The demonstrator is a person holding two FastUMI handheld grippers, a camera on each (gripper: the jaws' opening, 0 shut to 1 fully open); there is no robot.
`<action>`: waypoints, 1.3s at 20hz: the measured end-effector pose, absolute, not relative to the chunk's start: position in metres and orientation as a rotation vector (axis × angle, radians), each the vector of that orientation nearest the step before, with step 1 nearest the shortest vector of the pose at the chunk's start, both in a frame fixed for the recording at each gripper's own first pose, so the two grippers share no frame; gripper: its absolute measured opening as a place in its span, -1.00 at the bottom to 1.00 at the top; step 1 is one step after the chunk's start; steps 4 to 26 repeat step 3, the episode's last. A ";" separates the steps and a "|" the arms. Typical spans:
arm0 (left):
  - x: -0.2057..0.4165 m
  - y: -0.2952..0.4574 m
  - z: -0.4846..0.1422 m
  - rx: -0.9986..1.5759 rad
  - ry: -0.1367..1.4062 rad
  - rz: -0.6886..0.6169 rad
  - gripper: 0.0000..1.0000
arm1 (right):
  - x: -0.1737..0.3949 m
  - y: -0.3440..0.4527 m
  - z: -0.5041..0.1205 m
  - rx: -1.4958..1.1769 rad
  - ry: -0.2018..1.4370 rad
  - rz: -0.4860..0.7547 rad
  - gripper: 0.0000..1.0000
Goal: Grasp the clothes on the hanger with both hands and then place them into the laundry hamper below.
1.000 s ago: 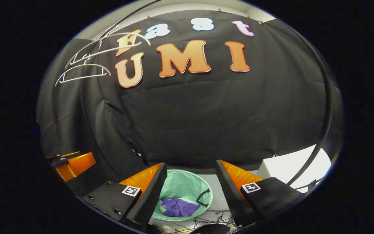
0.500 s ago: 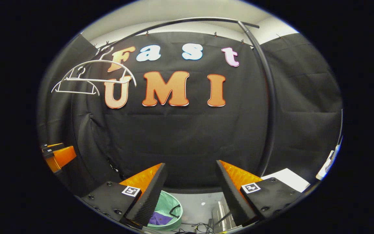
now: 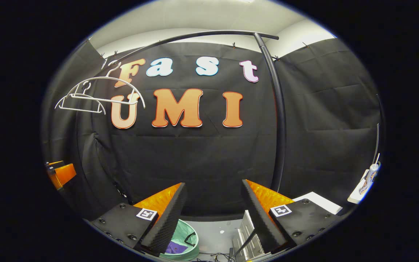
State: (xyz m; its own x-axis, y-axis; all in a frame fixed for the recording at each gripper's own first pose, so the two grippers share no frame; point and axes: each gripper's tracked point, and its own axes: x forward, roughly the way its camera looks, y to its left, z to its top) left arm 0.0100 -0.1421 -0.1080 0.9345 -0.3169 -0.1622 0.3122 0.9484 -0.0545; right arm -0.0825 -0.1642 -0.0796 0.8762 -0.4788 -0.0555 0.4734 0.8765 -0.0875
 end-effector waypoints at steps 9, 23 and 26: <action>0.010 -0.140 -0.109 -0.023 0.172 -0.314 0.88 | -0.079 -0.158 -0.083 -0.065 0.080 -0.484 0.79; 0.010 -0.140 -0.109 -0.023 0.172 -0.314 0.88 | -0.079 -0.158 -0.083 -0.065 0.080 -0.484 0.79; 0.010 -0.140 -0.109 -0.023 0.172 -0.314 0.88 | -0.079 -0.158 -0.083 -0.065 0.080 -0.484 0.79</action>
